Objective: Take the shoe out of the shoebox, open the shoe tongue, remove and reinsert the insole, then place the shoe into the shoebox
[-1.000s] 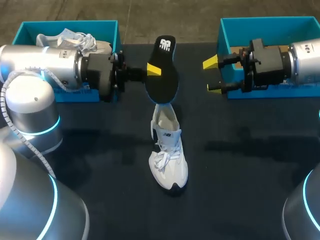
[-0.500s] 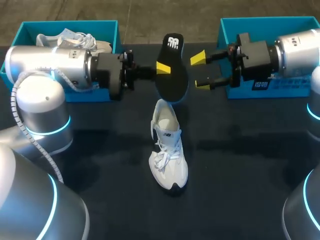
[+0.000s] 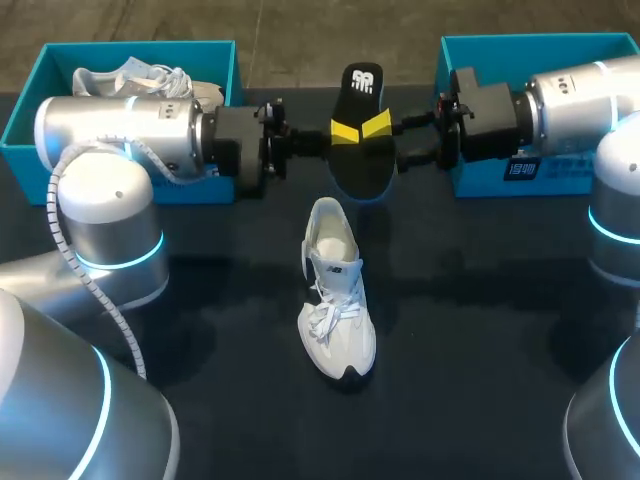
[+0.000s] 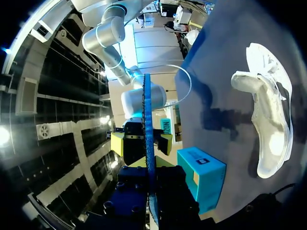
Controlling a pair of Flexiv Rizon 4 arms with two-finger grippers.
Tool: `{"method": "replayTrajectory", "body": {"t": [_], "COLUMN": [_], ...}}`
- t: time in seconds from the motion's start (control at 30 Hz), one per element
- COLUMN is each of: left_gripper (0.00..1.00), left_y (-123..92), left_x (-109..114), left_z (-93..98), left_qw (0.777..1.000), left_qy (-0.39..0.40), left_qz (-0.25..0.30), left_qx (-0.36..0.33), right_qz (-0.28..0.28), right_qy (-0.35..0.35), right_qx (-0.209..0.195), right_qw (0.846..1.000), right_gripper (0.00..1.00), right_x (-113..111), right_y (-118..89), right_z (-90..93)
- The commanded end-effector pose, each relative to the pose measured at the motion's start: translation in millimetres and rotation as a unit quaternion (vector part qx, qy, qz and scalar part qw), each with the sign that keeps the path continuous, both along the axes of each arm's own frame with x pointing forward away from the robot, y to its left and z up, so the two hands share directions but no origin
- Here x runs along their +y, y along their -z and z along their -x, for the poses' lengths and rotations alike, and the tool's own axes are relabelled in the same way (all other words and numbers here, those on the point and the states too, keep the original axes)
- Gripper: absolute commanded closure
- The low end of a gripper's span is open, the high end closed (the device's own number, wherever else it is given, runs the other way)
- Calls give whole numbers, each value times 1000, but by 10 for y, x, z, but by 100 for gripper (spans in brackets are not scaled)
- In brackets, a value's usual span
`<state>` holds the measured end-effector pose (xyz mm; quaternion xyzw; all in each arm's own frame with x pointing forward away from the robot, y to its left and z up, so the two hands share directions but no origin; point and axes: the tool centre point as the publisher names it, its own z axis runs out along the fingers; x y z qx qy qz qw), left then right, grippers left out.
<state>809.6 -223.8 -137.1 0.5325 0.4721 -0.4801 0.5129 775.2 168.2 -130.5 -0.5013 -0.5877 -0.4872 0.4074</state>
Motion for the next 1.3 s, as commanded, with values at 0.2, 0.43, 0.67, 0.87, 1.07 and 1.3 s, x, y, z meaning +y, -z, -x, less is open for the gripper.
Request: {"method": "replayTrajectory", "body": {"t": [0.2,0.43,0.67,0.87,1.07,1.3], "left_gripper": [100,100,100,0,0,0], "left_y": [-7,-18,-3,-8,-44,-28], "left_x": [-14,-29,-28,-23,108,453], "left_z": [3,0,2,-1,-15,-50], "left_qw": [1000,1000,1000,1000,1000,999], "left_qy": [-6,-7,-7,-14,-1,-3], "left_qz": [9,12,12,15,-2,-34], "left_qx": [-2,-3,-3,1,12,23], "right_qz": [-2,-7,-13,-16,-16,-6], "right_qy": [6,8,11,10,12,8], "right_qx": [0,0,-2,-10,-49,-80], "right_qw": [1000,1000,1000,1000,999,997], "right_gripper": [58,72,100,100,100,100], "right_x": [17,32,41,36,-45,-133], "right_y": [23,42,55,66,82,120], "right_z": [34,47,54,56,11,-75]}}
